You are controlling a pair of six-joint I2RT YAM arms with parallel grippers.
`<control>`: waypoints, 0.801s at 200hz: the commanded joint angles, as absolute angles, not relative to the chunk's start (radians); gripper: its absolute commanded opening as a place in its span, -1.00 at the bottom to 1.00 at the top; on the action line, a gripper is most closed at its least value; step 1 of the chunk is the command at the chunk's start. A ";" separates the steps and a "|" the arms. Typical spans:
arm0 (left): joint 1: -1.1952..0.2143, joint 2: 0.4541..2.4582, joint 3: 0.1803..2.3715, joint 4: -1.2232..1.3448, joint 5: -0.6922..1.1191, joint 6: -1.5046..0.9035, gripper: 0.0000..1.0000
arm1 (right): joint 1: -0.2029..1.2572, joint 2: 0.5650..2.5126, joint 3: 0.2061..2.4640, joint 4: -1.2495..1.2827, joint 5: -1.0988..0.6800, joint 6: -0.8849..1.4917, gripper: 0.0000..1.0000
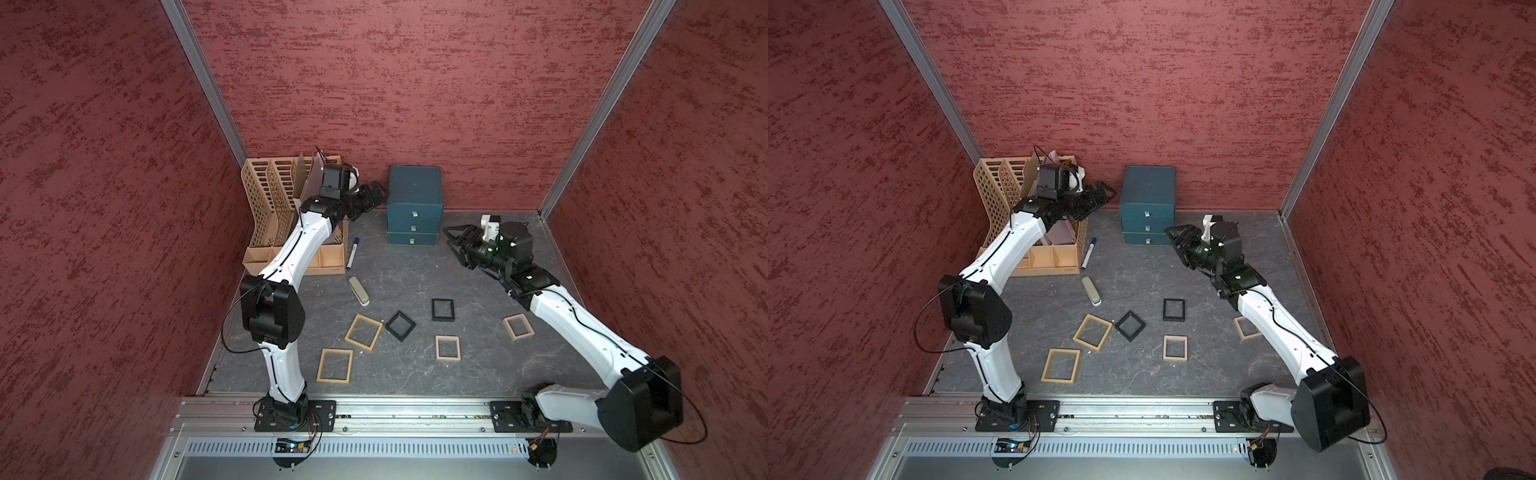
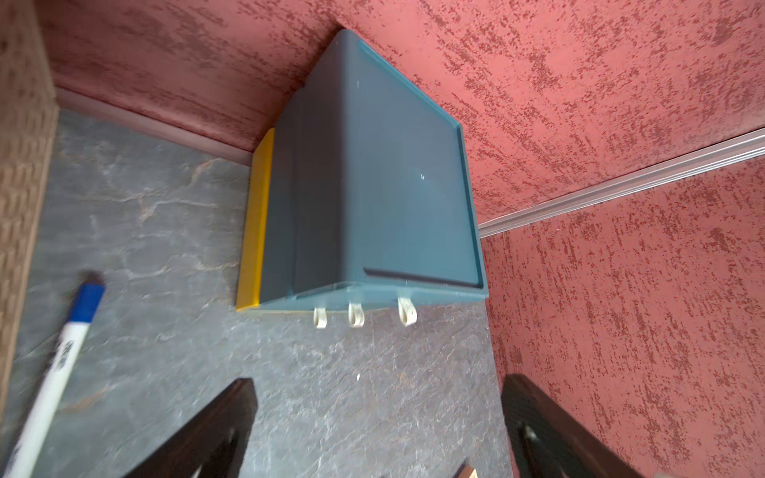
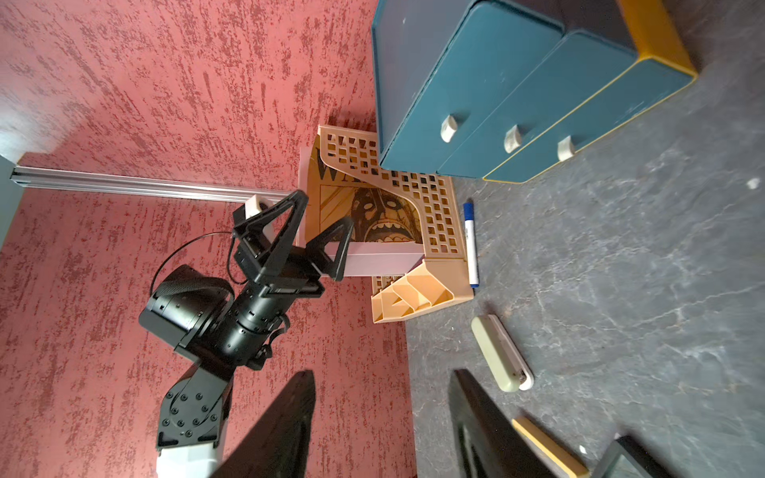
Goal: Place the brooch boxes into the drawer by color
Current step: Open the drawer in the storage box.
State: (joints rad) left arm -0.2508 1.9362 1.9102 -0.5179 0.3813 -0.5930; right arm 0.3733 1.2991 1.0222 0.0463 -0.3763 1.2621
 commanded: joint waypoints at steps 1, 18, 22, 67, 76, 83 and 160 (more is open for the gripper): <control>-0.245 2.005 1.968 -0.490 0.417 -0.569 0.82 | 0.388 1.339 1.007 0.187 -0.352 1.331 0.07; -0.241 2.030 1.964 -0.462 0.400 -0.554 0.76 | 0.400 1.357 1.011 0.193 -0.336 1.333 0.04; -0.240 2.033 1.961 -0.458 0.395 -0.553 0.77 | 0.401 1.361 1.011 0.195 -0.334 1.333 0.04; -0.231 2.119 2.018 -0.445 0.414 -0.544 0.75 | 0.407 1.416 0.999 0.252 -0.337 1.366 0.01; -0.230 2.142 2.038 -0.453 0.417 -0.543 0.74 | 0.406 1.435 0.998 0.272 -0.342 1.378 0.00; -0.229 2.158 2.052 -0.457 0.419 -0.544 0.74 | 0.406 1.450 0.999 0.291 -0.346 1.390 0.00; -0.221 2.257 2.126 -0.432 0.431 -0.594 0.71 | 0.407 1.599 1.010 0.456 -0.337 1.446 -0.02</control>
State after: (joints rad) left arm -0.2287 2.2265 2.0933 -0.4568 0.4221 -0.5800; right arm 0.4011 1.5707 1.0096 0.3515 -0.3519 1.4162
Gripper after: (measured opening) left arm 0.854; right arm 0.489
